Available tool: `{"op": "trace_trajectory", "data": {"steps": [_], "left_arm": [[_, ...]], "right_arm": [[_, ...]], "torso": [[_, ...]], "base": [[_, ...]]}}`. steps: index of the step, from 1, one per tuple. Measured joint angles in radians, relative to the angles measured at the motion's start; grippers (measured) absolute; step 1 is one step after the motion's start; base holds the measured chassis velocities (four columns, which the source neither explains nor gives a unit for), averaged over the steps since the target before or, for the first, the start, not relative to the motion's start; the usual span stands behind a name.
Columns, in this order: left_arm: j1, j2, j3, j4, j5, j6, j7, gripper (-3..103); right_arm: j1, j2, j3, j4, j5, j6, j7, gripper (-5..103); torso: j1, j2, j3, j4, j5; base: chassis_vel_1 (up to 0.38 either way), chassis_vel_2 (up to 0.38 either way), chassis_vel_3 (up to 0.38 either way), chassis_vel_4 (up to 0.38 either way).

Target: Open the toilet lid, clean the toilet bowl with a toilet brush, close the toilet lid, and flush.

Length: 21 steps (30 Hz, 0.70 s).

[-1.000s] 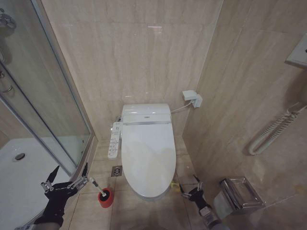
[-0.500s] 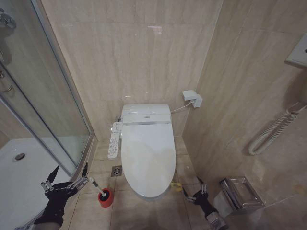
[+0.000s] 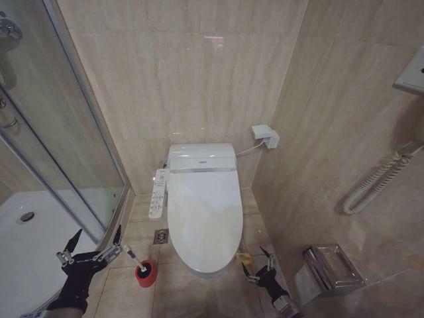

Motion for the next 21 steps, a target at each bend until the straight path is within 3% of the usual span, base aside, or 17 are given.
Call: {"op": "trace_trajectory", "data": {"steps": [10,11,18,19,21], "left_arm": [[0.000,0.000,0.000,0.000,0.000,0.000,0.000,100],[0.000,0.000,0.000,0.000,0.000,0.000,0.000,100],[0.000,0.000,0.000,0.000,0.000,0.000,0.000,100],[0.000,0.000,0.000,0.000,0.000,0.000,0.000,100],[0.000,0.000,0.000,0.000,0.000,0.000,0.000,100]], "right_arm": [[0.043,0.045,0.001,-0.072,0.000,0.011,0.013,103],[0.047,0.053,0.000,-0.078,0.000,0.014,0.013,80],[0.060,0.075,-0.002,-0.096,-0.003,0.019,0.016,80],[0.062,0.076,-0.002,-0.097,-0.003,0.020,0.017,65],[0.065,0.076,0.001,-0.098,-0.003,0.022,0.025,65]], "torso": [[0.000,0.000,0.000,0.0000,-0.0001],[0.000,0.000,0.000,0.0000,0.0000],[0.000,0.000,0.000,0.0000,0.0000],[0.000,0.000,0.000,0.0000,0.0000],[0.000,0.000,0.000,0.0000,0.0000]], "base": [[0.000,0.000,0.000,0.000],[0.000,0.000,0.000,0.000],[0.000,0.000,0.000,0.000],[0.000,0.000,0.000,0.000],[0.000,0.000,0.000,0.000]]}}
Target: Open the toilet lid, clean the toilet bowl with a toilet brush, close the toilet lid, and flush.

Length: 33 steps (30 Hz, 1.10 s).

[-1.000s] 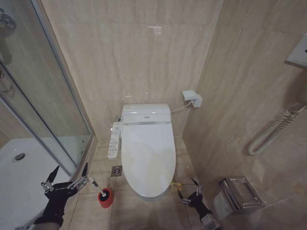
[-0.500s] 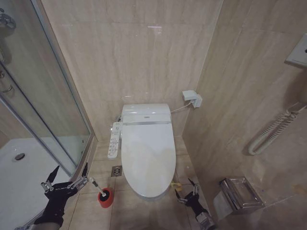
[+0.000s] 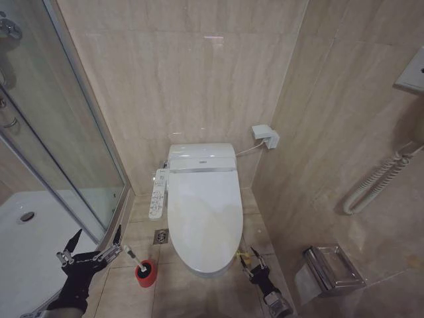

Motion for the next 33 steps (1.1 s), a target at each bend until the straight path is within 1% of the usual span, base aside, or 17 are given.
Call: {"op": "trace_trajectory", "data": {"steps": [3,4,11,12,19,20,25,33], "left_arm": [[0.000,0.000,0.000,0.000,0.000,0.000,0.000,100],[0.000,0.000,0.000,0.000,0.000,0.000,0.000,100],[0.000,0.000,0.000,0.000,0.000,0.000,0.000,100],[0.000,0.000,0.000,0.000,0.000,0.000,0.000,100],[0.000,0.000,0.000,0.000,0.000,0.000,0.000,100],[0.000,0.000,0.000,0.000,0.000,0.000,0.000,100],[0.000,0.000,0.000,0.000,0.000,0.000,0.000,100],[0.000,0.000,0.000,0.000,0.000,0.000,0.000,100]], "right_arm": [[0.002,0.000,0.004,0.000,0.001,0.003,0.005,65],[0.002,0.000,0.006,0.000,0.002,0.006,0.006,37],[0.001,-0.003,0.017,0.007,0.010,0.017,0.006,37],[0.000,-0.003,0.019,0.008,0.012,0.020,0.005,10],[-0.003,0.001,0.024,0.014,0.029,0.031,0.006,10],[-0.003,0.003,0.024,0.019,0.040,0.030,0.006,1],[-0.003,0.014,0.025,0.080,0.101,-0.004,0.009,1],[-0.005,0.014,0.044,0.181,0.158,-0.049,0.009,1]], "torso": [[0.000,0.000,0.000,0.0000,0.0001],[0.000,0.000,0.000,0.0000,0.0001],[0.000,0.000,0.000,0.0001,0.0001],[0.000,0.000,0.000,0.0000,0.0001],[0.000,0.000,0.000,0.0000,0.0001],[0.000,0.000,0.000,0.0000,0.0002],[0.000,0.000,0.000,0.0001,0.0002],[0.000,0.000,0.000,0.0003,0.0005]], "base": [[0.000,0.000,0.000,0.000],[0.000,0.000,0.000,0.000],[0.000,0.000,0.000,0.000],[0.000,0.000,0.000,0.000],[0.000,0.000,0.000,0.000],[0.000,0.000,0.000,0.000],[0.000,0.000,0.000,0.000],[0.000,0.000,0.000,0.000]]}}
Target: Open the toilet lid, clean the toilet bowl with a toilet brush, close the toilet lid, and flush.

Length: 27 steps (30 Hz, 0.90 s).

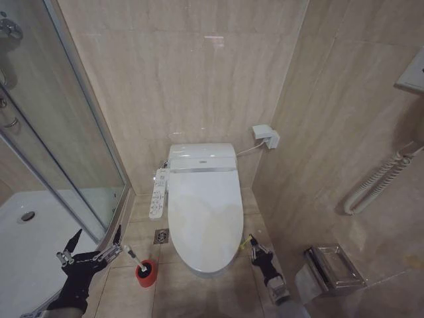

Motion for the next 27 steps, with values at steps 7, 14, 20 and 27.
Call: {"op": "trace_trajectory", "data": {"steps": [7,14,20,27], "left_arm": [[0.000,0.000,0.000,0.000,0.000,0.000,0.000,100],[0.000,0.000,0.000,0.000,0.000,0.000,0.000,100],[0.000,0.000,0.000,0.000,0.000,0.000,0.000,100],[0.000,0.000,0.000,0.000,0.000,0.000,0.000,100]], "right_arm": [[-0.014,-0.010,0.035,0.102,0.037,-0.024,0.006,1],[-0.020,-0.003,0.069,0.195,0.079,-0.056,0.012,1],[-0.010,0.010,0.093,0.283,0.128,-0.108,0.021,1],[0.027,0.004,0.120,0.334,0.178,-0.155,0.023,1]], "torso": [[0.000,0.000,0.000,-0.0002,-0.0002],[0.000,0.000,0.000,-0.0002,-0.0004],[0.000,0.000,0.000,-0.0002,-0.0005],[0.000,0.000,0.000,0.0000,-0.0006]], "base": [[0.000,0.000,0.000,0.000],[0.000,0.000,0.000,0.000],[0.000,0.000,0.000,0.000],[0.000,0.000,0.000,0.000]]}}
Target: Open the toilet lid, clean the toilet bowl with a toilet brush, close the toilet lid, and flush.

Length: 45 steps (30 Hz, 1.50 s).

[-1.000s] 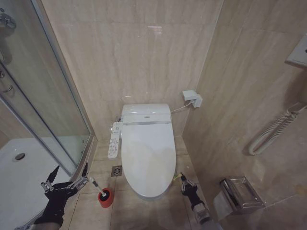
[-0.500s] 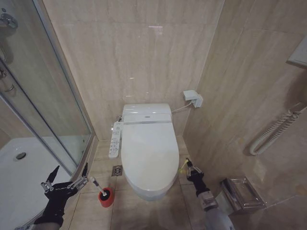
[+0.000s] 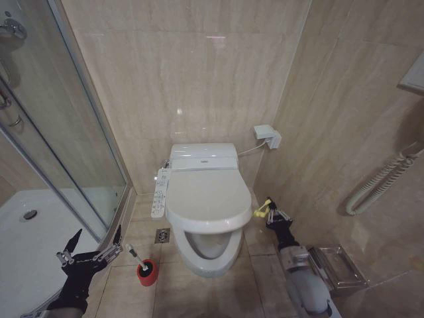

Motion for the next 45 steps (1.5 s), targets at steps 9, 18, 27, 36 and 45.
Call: {"op": "trace_trajectory", "data": {"steps": [9,18,27,36,45], "left_arm": [[0.000,0.000,0.000,0.000,0.000,0.000,0.000,100],[0.000,0.000,0.000,0.000,0.000,0.000,0.000,100],[0.000,0.000,0.000,0.000,0.000,0.000,0.000,100],[0.000,0.000,0.000,0.000,0.000,0.000,0.000,100],[0.000,0.000,0.000,0.000,0.000,0.000,0.000,100]], "right_arm": [[0.094,-0.016,0.000,0.020,0.049,-0.074,0.006,1],[0.206,-0.043,-0.027,-0.044,0.101,-0.123,0.028,1],[0.312,-0.090,-0.041,-0.134,0.154,-0.150,0.047,1],[0.409,-0.113,-0.072,-0.214,0.178,-0.170,0.065,1],[0.525,-0.127,-0.105,-0.303,0.193,-0.183,0.082,1]], "torso": [[0.000,0.000,0.000,-0.0003,-0.0001],[0.000,0.000,0.000,0.0000,0.0001],[0.000,0.000,0.000,0.0000,0.0000],[0.000,0.000,0.000,-0.0001,0.0000],[0.000,0.000,0.000,-0.0002,0.0000]], "base": [[0.000,0.000,0.000,0.000],[0.000,0.000,0.000,0.000],[0.000,0.000,0.000,0.000],[0.000,0.000,0.000,0.000],[0.000,0.000,0.000,0.000]]}}
